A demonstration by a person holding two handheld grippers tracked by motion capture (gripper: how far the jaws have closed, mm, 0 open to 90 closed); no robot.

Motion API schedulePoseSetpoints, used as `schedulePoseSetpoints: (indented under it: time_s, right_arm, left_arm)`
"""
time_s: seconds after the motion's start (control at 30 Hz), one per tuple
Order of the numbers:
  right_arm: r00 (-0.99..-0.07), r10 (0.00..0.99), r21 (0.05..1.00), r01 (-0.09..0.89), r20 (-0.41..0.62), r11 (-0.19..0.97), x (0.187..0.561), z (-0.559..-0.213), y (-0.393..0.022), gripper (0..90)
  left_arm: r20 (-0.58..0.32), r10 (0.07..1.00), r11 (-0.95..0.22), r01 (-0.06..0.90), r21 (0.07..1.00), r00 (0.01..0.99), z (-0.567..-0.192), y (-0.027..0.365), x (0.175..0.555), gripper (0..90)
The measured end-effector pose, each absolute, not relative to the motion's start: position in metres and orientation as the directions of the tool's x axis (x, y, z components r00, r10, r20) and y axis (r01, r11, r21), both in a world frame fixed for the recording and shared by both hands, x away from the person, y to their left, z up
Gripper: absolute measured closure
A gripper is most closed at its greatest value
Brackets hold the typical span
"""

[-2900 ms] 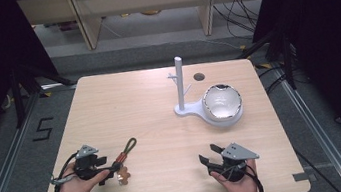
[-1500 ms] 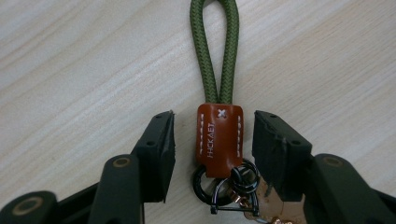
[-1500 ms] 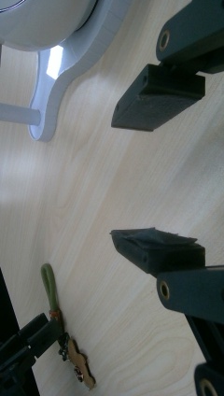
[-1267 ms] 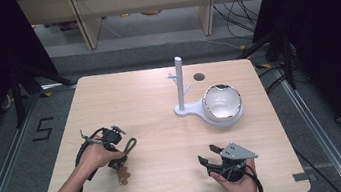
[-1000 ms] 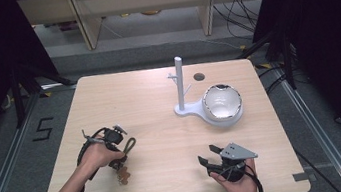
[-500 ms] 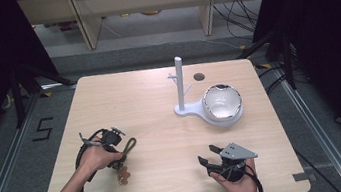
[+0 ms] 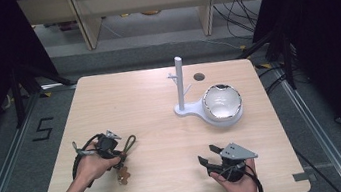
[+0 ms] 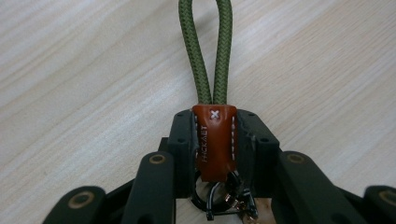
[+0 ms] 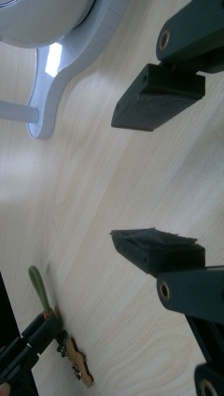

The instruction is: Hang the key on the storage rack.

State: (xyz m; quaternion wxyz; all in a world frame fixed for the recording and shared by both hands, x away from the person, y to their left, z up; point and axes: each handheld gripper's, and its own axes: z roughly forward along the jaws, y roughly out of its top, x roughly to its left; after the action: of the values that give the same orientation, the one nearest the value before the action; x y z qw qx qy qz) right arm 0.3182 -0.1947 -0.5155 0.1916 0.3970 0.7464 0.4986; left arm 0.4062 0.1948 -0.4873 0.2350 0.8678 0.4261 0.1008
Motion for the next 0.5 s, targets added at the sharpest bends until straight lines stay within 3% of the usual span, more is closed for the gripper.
schedulePoseSetpoints:
  time_s: [0.23, 0.5]
  right_arm:
    - [-0.619, 0.777, 0.898, 0.399, 0.115, 0.185, 0.319, -0.516, -0.194, 39.9]
    - [-0.620, 0.779, 0.899, 0.389, 0.093, 0.202, 0.319, -0.516, -0.195, 40.0]
  left_arm:
    - [-0.045, 0.800, -0.446, 0.644, 0.621, 0.598, -0.488, 0.205, 0.392, 68.2]
    - [-0.026, 0.793, -0.439, 0.601, 0.667, 0.608, -0.485, 0.213, 0.383, 68.4]
